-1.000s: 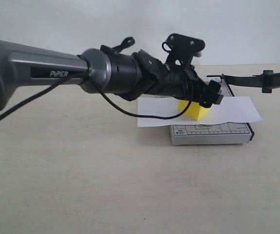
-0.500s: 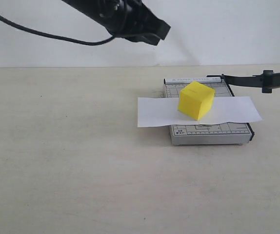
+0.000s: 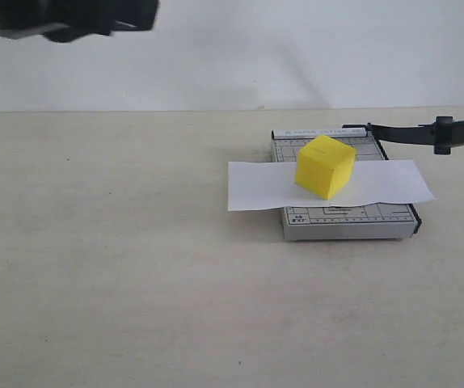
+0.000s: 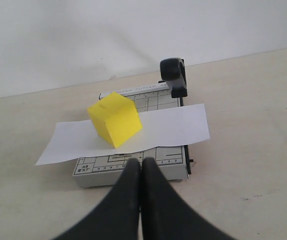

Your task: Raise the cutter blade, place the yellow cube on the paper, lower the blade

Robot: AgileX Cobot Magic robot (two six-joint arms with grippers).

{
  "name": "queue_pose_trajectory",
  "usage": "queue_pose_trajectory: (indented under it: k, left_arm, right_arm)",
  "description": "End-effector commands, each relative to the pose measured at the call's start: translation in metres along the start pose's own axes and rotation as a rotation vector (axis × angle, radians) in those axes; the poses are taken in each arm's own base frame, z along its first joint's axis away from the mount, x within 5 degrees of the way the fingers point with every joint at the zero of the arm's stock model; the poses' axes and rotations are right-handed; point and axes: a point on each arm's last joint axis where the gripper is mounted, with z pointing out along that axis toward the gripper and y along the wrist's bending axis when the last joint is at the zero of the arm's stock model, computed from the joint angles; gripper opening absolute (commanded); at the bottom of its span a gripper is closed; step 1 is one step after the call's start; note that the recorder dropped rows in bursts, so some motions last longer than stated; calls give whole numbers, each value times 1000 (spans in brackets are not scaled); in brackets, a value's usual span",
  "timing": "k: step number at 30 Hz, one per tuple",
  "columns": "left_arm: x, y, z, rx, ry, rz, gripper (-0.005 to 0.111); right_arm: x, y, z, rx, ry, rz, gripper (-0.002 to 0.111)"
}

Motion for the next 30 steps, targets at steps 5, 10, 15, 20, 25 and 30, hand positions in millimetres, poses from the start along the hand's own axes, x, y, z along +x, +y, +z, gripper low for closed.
queue_pose_trajectory:
  k: [5, 10, 15, 20, 25, 30]
  left_arm:
    - [20, -47, -107, -207, -228, -68, 4]
    - [41, -77, -147, -265, -321, -91, 4]
    - [60, -102, -167, -267, -373, -121, 4]
    - [77, -120, -166, -214, -357, -158, 4]
    - [91, -131, -163, -191, -357, -241, 4]
    - [97, -137, -161, -175, -346, -242, 4]
  right_arm:
    - [0, 0, 0, -3, -11, -7, 0]
    - [0, 0, 0, -3, -13, -7, 0]
    - [0, 0, 0, -3, -16, 15, 0]
    - [0, 0, 0, -3, -16, 21, 0]
    - [-12, 2, -2, -14, -100, 4, 2]
    - [-34, 9, -8, -16, -95, -198, 39]
